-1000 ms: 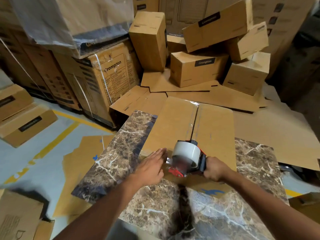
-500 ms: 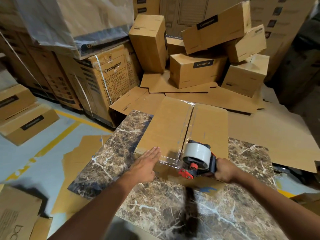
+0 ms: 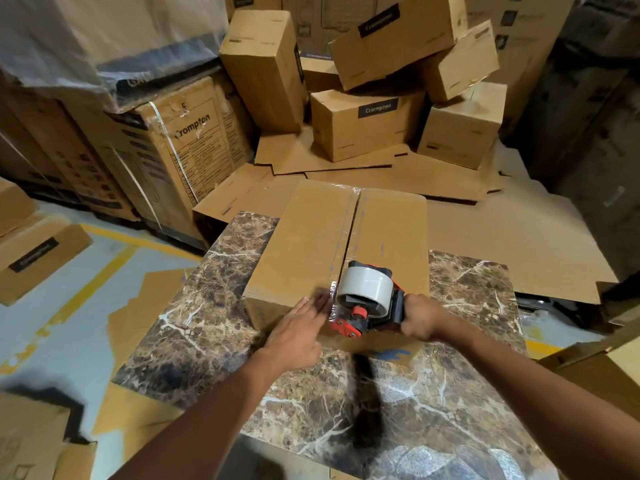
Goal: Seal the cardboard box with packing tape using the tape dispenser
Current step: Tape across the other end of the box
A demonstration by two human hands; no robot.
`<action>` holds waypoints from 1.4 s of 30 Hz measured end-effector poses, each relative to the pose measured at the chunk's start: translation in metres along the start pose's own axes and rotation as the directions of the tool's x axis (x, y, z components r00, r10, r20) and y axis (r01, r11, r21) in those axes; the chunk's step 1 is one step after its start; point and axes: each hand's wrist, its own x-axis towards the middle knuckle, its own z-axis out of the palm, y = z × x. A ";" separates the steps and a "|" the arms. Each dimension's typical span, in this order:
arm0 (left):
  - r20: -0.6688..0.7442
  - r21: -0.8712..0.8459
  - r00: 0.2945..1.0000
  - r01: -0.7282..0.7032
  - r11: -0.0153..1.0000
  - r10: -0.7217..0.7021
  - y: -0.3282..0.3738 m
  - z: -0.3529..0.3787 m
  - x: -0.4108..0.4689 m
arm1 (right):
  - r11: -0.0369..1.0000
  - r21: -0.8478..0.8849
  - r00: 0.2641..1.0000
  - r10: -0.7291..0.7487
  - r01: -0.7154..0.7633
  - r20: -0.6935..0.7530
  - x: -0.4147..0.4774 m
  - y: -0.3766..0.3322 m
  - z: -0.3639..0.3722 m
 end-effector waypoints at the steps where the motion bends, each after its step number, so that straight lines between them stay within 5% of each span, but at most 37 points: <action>1: 0.004 -0.007 1.000 -0.002 1.000 0.002 0.000 0.000 0.000 | 1.000 -0.002 1.000 -0.010 0.010 -0.007 0.000 0.001 0.000; 22: -0.008 0.038 0.999 0.053 0.998 -0.052 0.016 0.004 0.002 | 0.999 0.018 0.999 0.033 -0.033 0.032 -0.048 0.037 -0.020; 30: -0.029 0.049 0.995 -0.098 0.994 0.100 0.049 0.009 0.023 | 0.994 0.075 0.996 0.083 -0.085 0.036 -0.054 0.033 -0.022; 42: -0.040 0.054 0.999 -0.018 0.998 0.020 0.061 0.022 0.029 | 0.996 0.081 0.999 0.028 -0.029 0.018 -0.065 0.028 -0.027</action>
